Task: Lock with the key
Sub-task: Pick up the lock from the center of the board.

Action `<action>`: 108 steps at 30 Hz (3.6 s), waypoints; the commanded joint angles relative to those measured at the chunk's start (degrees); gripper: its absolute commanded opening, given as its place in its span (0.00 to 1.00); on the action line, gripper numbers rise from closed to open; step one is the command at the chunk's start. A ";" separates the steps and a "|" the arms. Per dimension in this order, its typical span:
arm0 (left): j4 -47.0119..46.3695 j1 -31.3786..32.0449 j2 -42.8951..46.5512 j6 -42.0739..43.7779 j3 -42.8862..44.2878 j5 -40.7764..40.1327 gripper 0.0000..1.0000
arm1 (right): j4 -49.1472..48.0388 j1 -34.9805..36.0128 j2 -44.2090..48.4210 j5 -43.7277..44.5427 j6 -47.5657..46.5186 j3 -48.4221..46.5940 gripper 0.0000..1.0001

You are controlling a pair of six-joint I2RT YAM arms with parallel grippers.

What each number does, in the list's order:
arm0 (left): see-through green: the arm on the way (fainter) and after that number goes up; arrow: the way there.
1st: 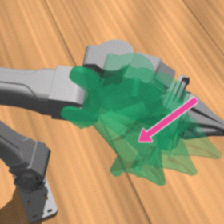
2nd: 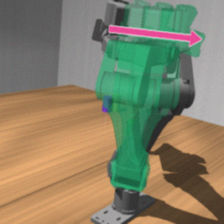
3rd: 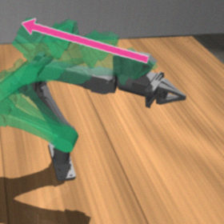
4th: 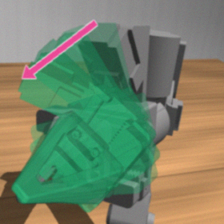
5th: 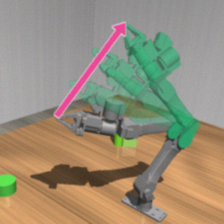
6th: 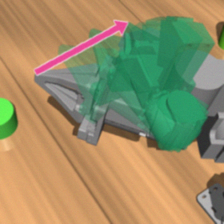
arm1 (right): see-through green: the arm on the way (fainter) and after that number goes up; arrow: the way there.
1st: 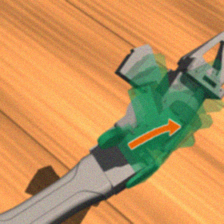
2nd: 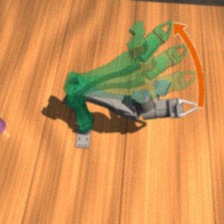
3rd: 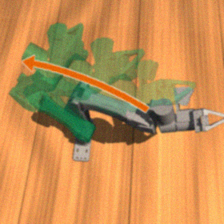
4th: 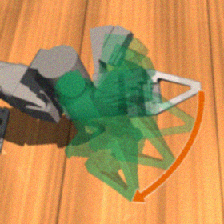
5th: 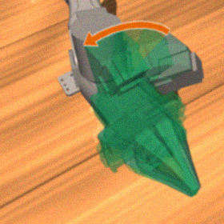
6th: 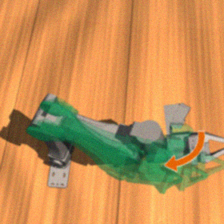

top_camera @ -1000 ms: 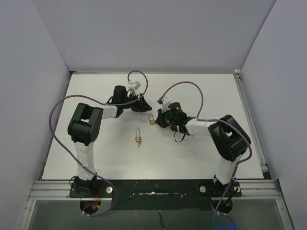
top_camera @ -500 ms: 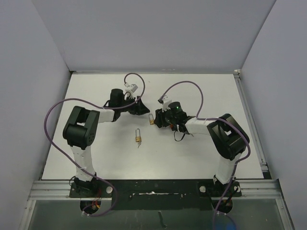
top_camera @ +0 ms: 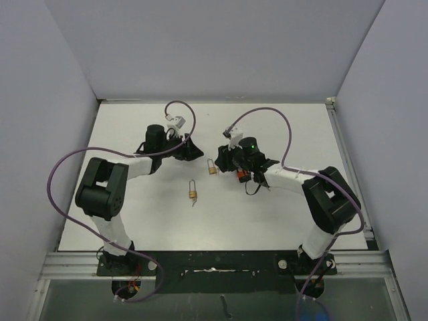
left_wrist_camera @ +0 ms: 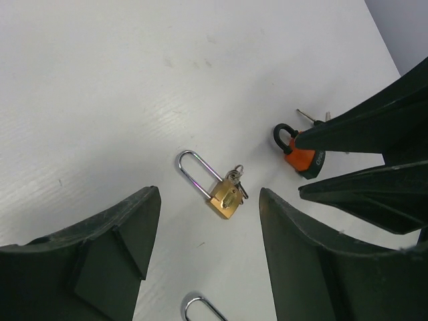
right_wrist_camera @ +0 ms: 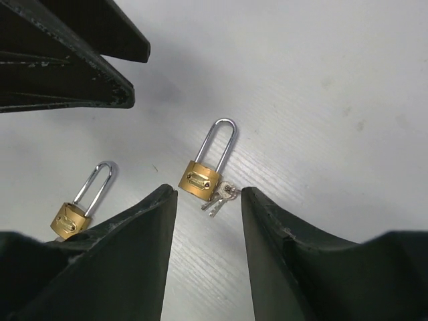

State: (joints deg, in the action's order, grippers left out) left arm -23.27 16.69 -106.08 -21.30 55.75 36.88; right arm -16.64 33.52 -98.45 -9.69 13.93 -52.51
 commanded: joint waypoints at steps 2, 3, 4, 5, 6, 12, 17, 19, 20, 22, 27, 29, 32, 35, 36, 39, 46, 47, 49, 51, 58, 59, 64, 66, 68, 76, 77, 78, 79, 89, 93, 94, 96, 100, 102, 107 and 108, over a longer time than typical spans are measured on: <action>0.02 -0.52 9.84 2.54 -3.15 -3.89 0.59 | -0.61 2.14 6.15 3.55 -2.22 0.43 0.44; 0.34 -0.53 10.96 2.69 -3.99 -4.65 0.59 | -0.17 2.97 6.63 4.33 -2.64 0.66 0.44; 0.88 -0.53 12.52 2.87 -4.77 -5.33 0.60 | 0.16 3.90 7.02 5.40 -3.24 0.75 0.44; 1.36 -0.61 13.67 3.03 -5.44 -5.94 0.60 | 0.58 5.11 7.33 6.56 -3.93 0.96 0.44; 1.91 -0.60 14.73 3.22 -6.14 -6.47 0.60 | 0.95 6.29 7.49 8.10 -4.54 1.00 0.44; 4.73 -0.79 20.30 4.07 -9.94 -8.94 0.61 | 1.51 11.81 7.58 12.01 -4.74 1.75 0.53; 6.11 -0.95 25.74 4.11 -13.95 -12.09 0.62 | 0.64 16.12 6.91 13.03 -3.41 2.45 0.54; 7.16 -1.05 27.94 4.39 -14.93 -13.57 0.62 | 0.71 18.39 6.30 14.19 -3.39 2.14 0.55; 7.77 -1.09 29.09 4.61 -15.34 -14.32 0.62 | 0.92 19.35 5.97 14.77 -3.36 1.68 0.55; 8.94 -1.17 31.28 4.84 -15.97 -15.89 0.63 | 1.88 21.36 4.97 16.56 -3.36 0.66 0.57; 11.45 -1.39 36.19 4.87 -17.89 -18.49 0.65 | 5.03 25.70 2.34 21.78 -3.79 -2.36 0.62; 12.14 -1.52 38.25 5.03 -18.79 -19.47 0.65 | 5.22 26.61 1.41 23.10 -3.47 -2.72 0.67; 13.18 -1.86 40.24 5.33 -20.20 -21.62 0.66 | 5.57 27.08 -0.51 23.20 -2.62 -3.43 0.71; 13.44 -2.35 41.23 5.56 -21.18 -23.58 0.67 | 6.59 27.53 -2.86 23.56 -2.30 -5.10 0.72; 13.39 -2.52 41.36 5.57 -21.47 -23.79 0.67 | 7.09 27.77 -3.61 24.28 -2.13 -5.78 0.72; 12.37 -3.20 40.99 5.20 -22.26 -23.33 0.68 | 8.29 28.17 -5.56 27.28 -1.23 -7.37 0.78; 8.95 -5.61 38.68 3.54 -23.35 -19.65 0.68 | 9.58 28.69 -9.07 30.26 -0.11 -10.67 0.78; 8.52 -5.88 38.45 3.31 -23.52 -19.23 0.68 | 9.92 28.80 -9.60 30.79 0.09 -11.13 0.78; 7.73 -6.41 38.09 2.97 -23.87 -18.61 0.68 | 10.62 29.00 -10.78 31.99 0.66 -12.11 0.76; 7.00 -6.78 37.90 2.72 -24.22 -18.07 0.68 | 11.39 28.96 -12.07 33.01 1.31 -12.91 0.73; 5.67 -7.37 36.78 2.34 -24.67 -16.84 0.68 | 14.60 28.96 -14.23 34.90 3.59 -14.48 0.65; 5.27 -7.37 36.56 2.06 -24.78 -16.57 0.68 | 14.92 28.97 -14.24 35.18 3.97 -14.34 0.63; 3.58 -7.47 35.09 1.16 -24.90 -15.30 0.68 | 16.64 28.94 -13.58 35.97 6.50 -13.06 0.53; 3.27 -7.46 34.88 0.98 -24.82 -15.09 0.68 | 17.24 28.97 -13.03 35.85 7.15 -12.53 0.52; 3.02 -7.48 34.88 0.78 -24.83 -15.08 0.68 | 17.58 29.06 -12.55 35.39 7.78 -11.77 0.52; 2.88 -7.46 34.79 0.65 -24.98 -15.25 0.68 | 18.67 29.54 -12.54 34.41 8.98 -10.56 0.49; 2.88 -7.46 34.80 0.65 -24.98 -15.26 0.68 | 18.74 29.64 -12.53 34.39 9.07 -10.47 0.49; 2.88 -7.46 34.88 0.66 -24.98 -15.25 0.68 | 18.76 29.74 -12.55 34.33 9.22 -10.36 0.48; 2.87 -7.48 34.93 0.65 -24.98 -15.26 0.68 | 18.83 29.79 -12.48 34.26 9.33 -10.26 0.47; 3.05 -7.53 35.24 0.56 -24.81 -15.53 0.68 | 19.62 29.89 -11.17 31.21 12.84 -8.62 0.44; 3.14 -7.54 35.20 0.56 -24.66 -15.58 0.68 | 19.81 29.93 -10.79 30.28 13.53 -8.06 0.43; 3.14 -7.55 35.16 0.56 -24.64 -15.61 0.68 | 19.79 29.94 -10.84 30.26 13.50 -8.05 0.42; 3.14 -7.55 35.06 0.56 -24.50 -15.58 0.68 | 19.80 29.87 -11.31 30.36 13.25 -8.17 0.41; 3.11 -7.55 34.81 0.56 -24.29 -15.48 0.68 | 20.07 29.76 -12.42 30.81 12.46 -9.01 0.41; 3.12 -7.55 34.80 0.56 -24.28 -15.39 0.68 | 20.15 29.51 -12.72 30.96 12.35 -9.42 0.42; 3.31 -7.55 34.89 0.73 -24.33 -15.52 0.68 | 20.08 28.94 -12.82 30.21 12.96 -9.47 0.35; 3.32 -7.55 34.89 0.73 -24.36 -15.51 0.68 | 20.07 28.75 -12.71 29.91 13.22 -9.33 0.31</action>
State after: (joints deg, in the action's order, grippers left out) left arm -16.75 9.58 -71.11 -20.49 30.46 20.84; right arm -1.67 62.65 -110.17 22.00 26.46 -62.30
